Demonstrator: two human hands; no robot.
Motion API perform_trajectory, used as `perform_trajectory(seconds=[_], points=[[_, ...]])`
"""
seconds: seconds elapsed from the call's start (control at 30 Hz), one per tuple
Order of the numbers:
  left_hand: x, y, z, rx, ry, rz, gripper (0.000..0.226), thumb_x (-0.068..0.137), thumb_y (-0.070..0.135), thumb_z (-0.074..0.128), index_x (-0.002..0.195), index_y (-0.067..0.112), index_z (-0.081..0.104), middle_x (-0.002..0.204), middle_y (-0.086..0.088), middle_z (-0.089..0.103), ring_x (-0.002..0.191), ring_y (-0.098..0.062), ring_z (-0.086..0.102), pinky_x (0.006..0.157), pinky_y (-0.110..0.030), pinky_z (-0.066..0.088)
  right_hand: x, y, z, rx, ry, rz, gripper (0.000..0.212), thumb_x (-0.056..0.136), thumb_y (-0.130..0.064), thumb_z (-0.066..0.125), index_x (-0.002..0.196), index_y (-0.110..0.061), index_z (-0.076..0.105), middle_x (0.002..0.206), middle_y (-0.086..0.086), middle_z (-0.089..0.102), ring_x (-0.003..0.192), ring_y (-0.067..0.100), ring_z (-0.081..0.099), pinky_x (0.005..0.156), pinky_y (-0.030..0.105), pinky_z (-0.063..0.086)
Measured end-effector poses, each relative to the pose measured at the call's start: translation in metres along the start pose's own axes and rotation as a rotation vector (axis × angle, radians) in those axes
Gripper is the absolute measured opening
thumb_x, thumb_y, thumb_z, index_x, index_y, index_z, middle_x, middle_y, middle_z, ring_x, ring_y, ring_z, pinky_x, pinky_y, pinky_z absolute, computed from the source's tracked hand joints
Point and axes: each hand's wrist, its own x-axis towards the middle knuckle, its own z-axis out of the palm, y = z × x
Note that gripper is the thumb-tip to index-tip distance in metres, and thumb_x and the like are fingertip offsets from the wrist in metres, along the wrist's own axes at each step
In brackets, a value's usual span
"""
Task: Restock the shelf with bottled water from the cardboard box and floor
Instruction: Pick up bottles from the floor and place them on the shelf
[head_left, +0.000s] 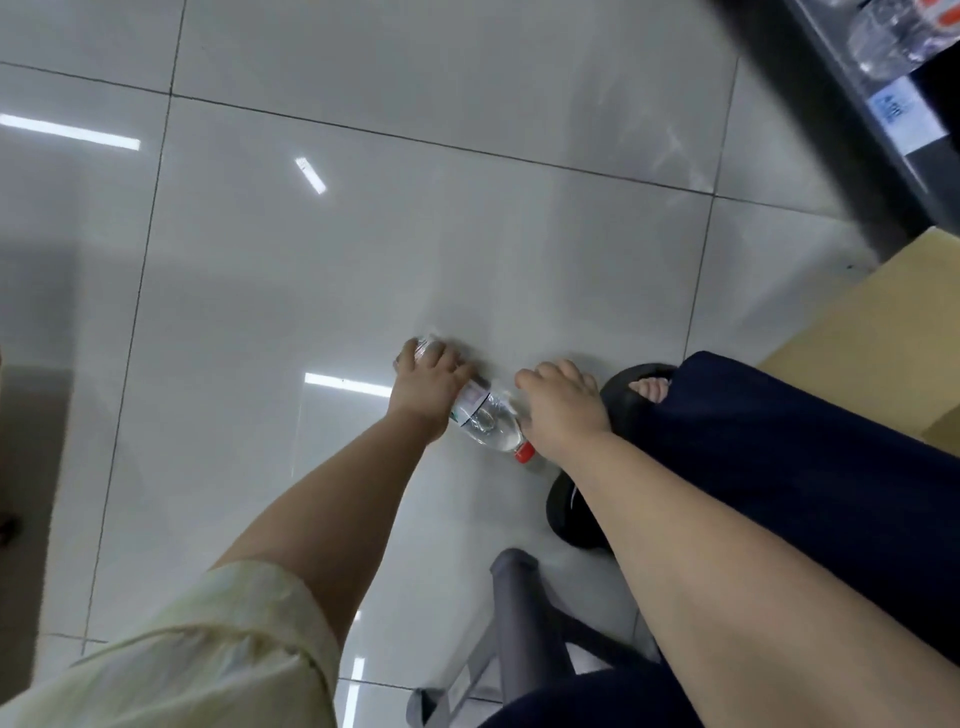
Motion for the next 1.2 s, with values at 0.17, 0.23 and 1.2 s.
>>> perform_trajectory(seconds=[0.17,0.23,1.2], points=[[0.002,-0.009,0.007,-0.008,-0.074,-0.016,0.064,0.075,0.024,0.065,0.135,0.030,0.043,0.133,-0.003,0.047,0.130,-0.028,0.037,0.115,-0.049,0.017,0.003,0.007,-0.002,0.038,0.004,0.039,0.040,0.084,-0.019,0.060,0.122,-0.019,0.051,0.124,0.004,0.053,0.120,0.028,0.041,0.096,0.036,0.033],[-0.005,-0.011,0.011,-0.098,-0.091,-0.120,0.064,0.068,0.031,0.069,0.128,0.026,0.047,0.125,-0.004,0.052,0.118,-0.028,0.045,0.105,-0.041,0.032,0.002,0.009,-0.008,0.066,0.031,0.045,0.036,0.086,-0.018,0.059,0.121,-0.019,0.051,0.122,0.004,0.053,0.118,0.028,0.042,0.095,0.035,0.034],[-0.168,0.273,-0.415,-1.175,0.536,0.371,0.039,0.069,0.019,0.079,0.103,0.014,0.061,0.074,0.008,0.063,0.059,-0.003,0.060,0.052,-0.020,0.048,-0.371,0.119,-0.304,0.071,1.155,0.263,0.036,0.086,-0.020,0.060,0.122,-0.017,0.053,0.120,0.002,0.056,0.117,0.027,0.045,0.094,0.040,0.040]])
